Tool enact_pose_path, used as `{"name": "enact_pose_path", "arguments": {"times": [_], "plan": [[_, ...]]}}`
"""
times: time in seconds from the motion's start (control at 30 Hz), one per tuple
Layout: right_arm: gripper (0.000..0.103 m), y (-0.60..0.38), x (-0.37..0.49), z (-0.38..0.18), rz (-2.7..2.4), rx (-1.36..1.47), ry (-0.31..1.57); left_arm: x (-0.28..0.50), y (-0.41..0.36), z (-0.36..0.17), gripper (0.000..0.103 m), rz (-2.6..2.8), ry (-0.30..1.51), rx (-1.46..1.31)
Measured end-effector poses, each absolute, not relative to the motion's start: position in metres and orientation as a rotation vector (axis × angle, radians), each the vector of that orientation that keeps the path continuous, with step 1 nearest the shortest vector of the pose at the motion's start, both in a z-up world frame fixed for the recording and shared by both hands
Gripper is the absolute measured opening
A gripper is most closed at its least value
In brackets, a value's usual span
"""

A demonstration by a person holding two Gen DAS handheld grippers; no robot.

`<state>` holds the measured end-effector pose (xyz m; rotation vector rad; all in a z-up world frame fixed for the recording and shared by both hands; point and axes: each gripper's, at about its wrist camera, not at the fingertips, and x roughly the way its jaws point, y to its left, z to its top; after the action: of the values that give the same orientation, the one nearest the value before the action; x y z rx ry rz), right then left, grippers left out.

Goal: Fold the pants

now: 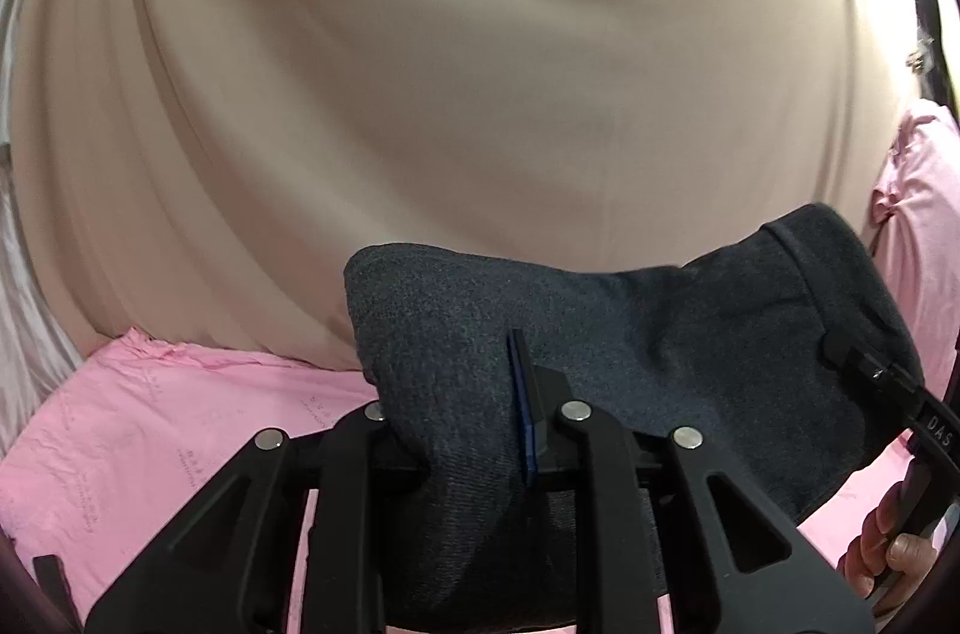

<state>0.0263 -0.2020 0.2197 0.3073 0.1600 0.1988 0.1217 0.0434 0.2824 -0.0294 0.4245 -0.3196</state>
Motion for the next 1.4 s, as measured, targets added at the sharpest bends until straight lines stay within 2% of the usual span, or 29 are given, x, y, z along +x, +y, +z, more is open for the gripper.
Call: {"name": "enact_pose_path", "arguments": {"times": [0.17, 0.3, 0.4, 0.43, 0.47, 0.5, 0.53, 0.57, 0.6, 0.67, 0.73, 0.77, 0.8, 0.83, 0.9, 0.97, 1.0, 1.03, 1.07, 1.1, 1.17, 1.2, 1.23, 1.4], "plan": [[0.03, -0.238, 0.105, 0.15, 0.144, 0.413, 0.296, 0.2, 0.023, 0.202, 0.019, -0.329, 0.518, -0.017], [0.031, -0.263, 0.156, 0.064, 0.061, 0.508, 0.528, 0.251, 0.0, 0.111, 0.02, -0.31, 0.692, 0.036], [0.037, -0.272, 0.178, 0.02, -0.028, 0.552, 0.766, 0.272, -0.009, 0.04, 0.026, -0.276, 0.901, 0.091], [0.042, -0.277, 0.175, 0.023, -0.006, 0.591, 0.758, 0.272, -0.008, 0.03, 0.034, -0.261, 0.921, 0.099], [0.042, -0.282, 0.166, 0.033, -0.02, 0.59, 0.719, 0.263, -0.001, 0.028, 0.038, -0.255, 0.878, 0.088], [0.048, -0.284, 0.154, 0.044, -0.08, 0.541, 0.695, 0.256, 0.003, 0.032, 0.052, -0.252, 0.865, 0.091], [0.056, -0.284, 0.145, 0.052, -0.127, 0.501, 0.667, 0.251, 0.007, 0.036, 0.07, -0.234, 0.863, 0.102], [0.056, -0.283, 0.131, 0.066, -0.166, 0.453, 0.612, 0.243, 0.017, 0.047, 0.077, -0.178, 0.849, 0.112], [0.056, -0.279, 0.121, 0.078, -0.15, 0.428, 0.574, 0.237, 0.024, 0.057, 0.079, -0.148, 0.831, 0.112], [0.051, -0.267, 0.114, 0.1, -0.063, 0.397, 0.544, 0.225, 0.036, 0.082, 0.079, -0.083, 0.79, 0.104], [0.035, -0.247, 0.126, 0.116, 0.009, 0.349, 0.551, 0.222, 0.04, 0.11, 0.079, -0.114, 0.767, -0.003], [0.032, -0.234, 0.139, 0.122, 0.049, 0.318, 0.565, 0.228, 0.044, 0.122, 0.08, -0.144, 0.768, -0.054], [0.025, -0.224, 0.157, 0.124, 0.065, 0.288, 0.581, 0.235, 0.039, 0.129, 0.08, -0.184, 0.777, -0.101], [0.023, -0.219, 0.168, 0.122, 0.071, 0.272, 0.6, 0.241, 0.032, 0.13, 0.081, -0.211, 0.788, -0.127], [0.018, -0.211, 0.195, 0.103, 0.065, 0.254, 0.678, 0.263, 0.011, 0.119, 0.081, -0.256, 0.841, -0.181], [0.018, -0.231, 0.22, 0.07, -0.055, 0.225, 0.768, 0.291, -0.008, 0.084, 0.081, -0.245, 0.945, -0.166], [0.0, -0.241, 0.228, 0.054, -0.11, 0.223, 0.805, 0.303, -0.012, 0.063, 0.079, -0.192, 1.0, -0.134], [0.0, -0.256, 0.225, 0.048, -0.067, 0.28, 0.768, 0.311, -0.011, 0.041, 0.078, -0.131, 1.053, -0.104], [0.0, -0.27, 0.219, 0.047, -0.018, 0.363, 0.758, 0.317, -0.005, 0.019, 0.083, -0.133, 1.098, -0.13], [0.0, -0.274, 0.216, 0.048, -0.011, 0.402, 0.763, 0.313, 0.001, 0.019, 0.084, -0.152, 1.045, -0.159], [0.0, -0.261, 0.209, 0.062, -0.044, 0.347, 0.784, 0.31, 0.006, 0.018, 0.083, -0.167, 1.066, -0.156], [0.001, -0.253, 0.203, 0.07, -0.036, 0.323, 0.778, 0.306, 0.011, 0.023, 0.08, -0.174, 1.064, -0.175], [0.009, -0.245, 0.195, 0.079, -0.004, 0.315, 0.763, 0.303, 0.016, 0.027, 0.078, -0.183, 1.056, -0.188], [0.009, -0.229, 0.14, 0.093, 0.046, 0.244, 0.746, 0.237, 0.051, 0.062, 0.081, -0.235, 0.97, -0.16]]}}
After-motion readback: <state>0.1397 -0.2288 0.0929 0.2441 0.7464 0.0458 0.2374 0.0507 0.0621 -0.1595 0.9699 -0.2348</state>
